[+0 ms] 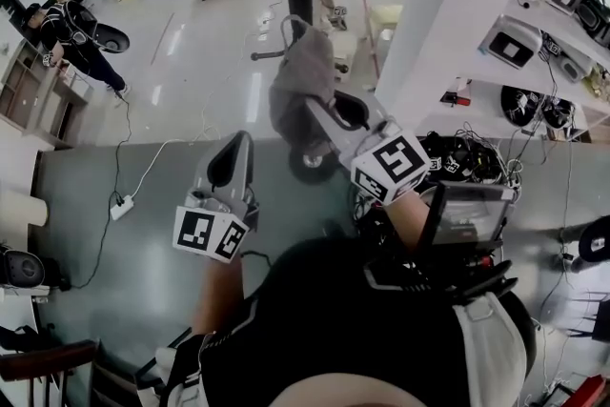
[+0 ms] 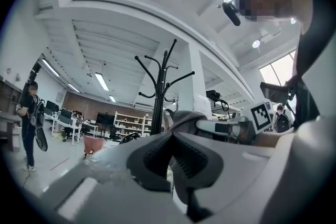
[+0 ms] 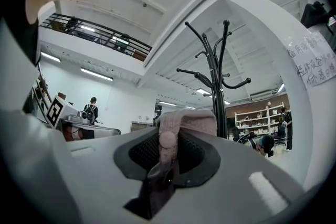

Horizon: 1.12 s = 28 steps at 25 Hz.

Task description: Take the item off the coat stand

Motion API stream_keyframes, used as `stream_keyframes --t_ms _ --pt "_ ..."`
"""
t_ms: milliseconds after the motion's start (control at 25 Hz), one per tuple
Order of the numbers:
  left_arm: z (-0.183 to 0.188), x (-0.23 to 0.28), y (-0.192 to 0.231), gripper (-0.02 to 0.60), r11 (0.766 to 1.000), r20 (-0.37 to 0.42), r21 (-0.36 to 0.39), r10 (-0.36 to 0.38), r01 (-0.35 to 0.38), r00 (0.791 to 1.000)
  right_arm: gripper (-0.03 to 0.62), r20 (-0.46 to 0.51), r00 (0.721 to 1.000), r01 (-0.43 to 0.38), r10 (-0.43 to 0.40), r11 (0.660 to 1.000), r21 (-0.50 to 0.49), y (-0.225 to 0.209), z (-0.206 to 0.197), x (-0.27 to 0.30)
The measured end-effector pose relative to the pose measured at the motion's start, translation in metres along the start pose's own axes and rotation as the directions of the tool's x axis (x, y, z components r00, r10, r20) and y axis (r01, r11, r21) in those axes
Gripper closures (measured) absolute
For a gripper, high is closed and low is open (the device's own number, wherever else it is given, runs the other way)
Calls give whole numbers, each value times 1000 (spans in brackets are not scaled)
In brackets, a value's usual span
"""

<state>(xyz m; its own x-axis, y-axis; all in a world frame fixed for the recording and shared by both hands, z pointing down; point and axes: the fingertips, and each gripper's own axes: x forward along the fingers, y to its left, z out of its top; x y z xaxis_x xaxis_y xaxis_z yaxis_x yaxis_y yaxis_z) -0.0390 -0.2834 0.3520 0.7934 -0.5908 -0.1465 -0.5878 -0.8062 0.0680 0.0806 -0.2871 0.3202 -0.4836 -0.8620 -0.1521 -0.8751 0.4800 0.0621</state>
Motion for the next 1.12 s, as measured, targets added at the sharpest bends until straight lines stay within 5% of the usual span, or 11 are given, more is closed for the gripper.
stream_keyframes --t_ms 1120 --pt "-5 -3 16 565 999 -22 -28 40 -40 999 519 -16 1000 3 -3 1000 10 -3 -3 8"
